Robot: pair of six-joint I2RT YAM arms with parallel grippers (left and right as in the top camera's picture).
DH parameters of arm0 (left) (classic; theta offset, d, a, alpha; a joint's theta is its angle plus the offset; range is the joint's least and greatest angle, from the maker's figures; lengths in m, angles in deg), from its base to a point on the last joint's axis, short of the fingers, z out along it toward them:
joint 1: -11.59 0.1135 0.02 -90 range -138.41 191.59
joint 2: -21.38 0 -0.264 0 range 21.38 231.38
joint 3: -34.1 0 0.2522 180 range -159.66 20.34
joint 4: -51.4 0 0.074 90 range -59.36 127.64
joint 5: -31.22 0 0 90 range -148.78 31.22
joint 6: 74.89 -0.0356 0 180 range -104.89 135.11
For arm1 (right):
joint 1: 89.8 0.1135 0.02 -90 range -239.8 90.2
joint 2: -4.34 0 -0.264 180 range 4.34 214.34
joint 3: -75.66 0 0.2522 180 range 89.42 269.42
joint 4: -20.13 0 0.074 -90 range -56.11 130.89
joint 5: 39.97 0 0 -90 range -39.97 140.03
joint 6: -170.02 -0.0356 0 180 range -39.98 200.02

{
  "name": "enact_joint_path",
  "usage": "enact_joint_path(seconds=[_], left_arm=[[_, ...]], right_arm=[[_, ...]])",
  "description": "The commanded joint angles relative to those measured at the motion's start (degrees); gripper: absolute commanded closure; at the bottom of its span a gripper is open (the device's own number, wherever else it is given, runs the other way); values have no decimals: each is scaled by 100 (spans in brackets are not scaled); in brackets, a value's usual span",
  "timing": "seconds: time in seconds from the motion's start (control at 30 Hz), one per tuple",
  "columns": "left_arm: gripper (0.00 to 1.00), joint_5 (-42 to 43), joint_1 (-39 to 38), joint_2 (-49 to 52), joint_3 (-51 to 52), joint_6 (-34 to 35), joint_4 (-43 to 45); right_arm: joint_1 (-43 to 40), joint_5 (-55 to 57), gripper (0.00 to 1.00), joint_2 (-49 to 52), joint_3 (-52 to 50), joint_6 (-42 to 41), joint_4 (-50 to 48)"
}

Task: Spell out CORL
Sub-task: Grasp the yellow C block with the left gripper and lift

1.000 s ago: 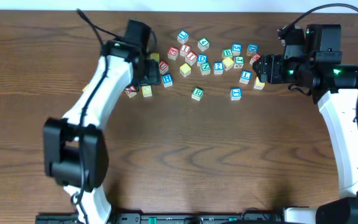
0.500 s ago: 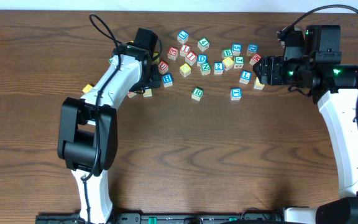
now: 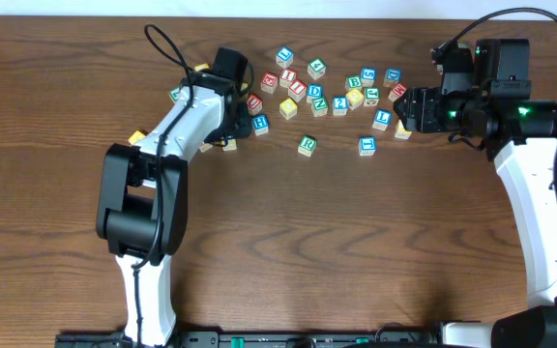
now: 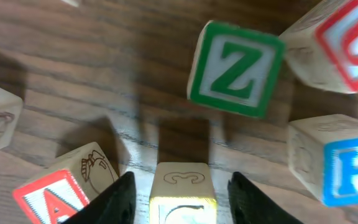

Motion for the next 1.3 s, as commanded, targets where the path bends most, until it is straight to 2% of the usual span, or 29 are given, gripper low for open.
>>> enact_joint_path(seconds=[0.0,0.3,0.5,0.7,0.97,1.27], left_arm=[[60,-94,-24,162,15,81,-46],[77,-92,-24,133,13,81,-107],[78,-70,-28,-378,13,79,-452],[78,-70,-426,-778,61,76,-1353],[78,-72,-1154,-774,817,76,-649],[78,63,-1252,-769,1132,-164,-293]], right_arm=[[2,-50,26,35,-28,26,7],[2,-50,20,35,-28,26,-2],[2,-48,19,35,-28,26,-50],[2,-48,19,35,-28,26,-55],[2,13,19,37,-28,26,-50],[2,33,18,37,-136,26,-103]])
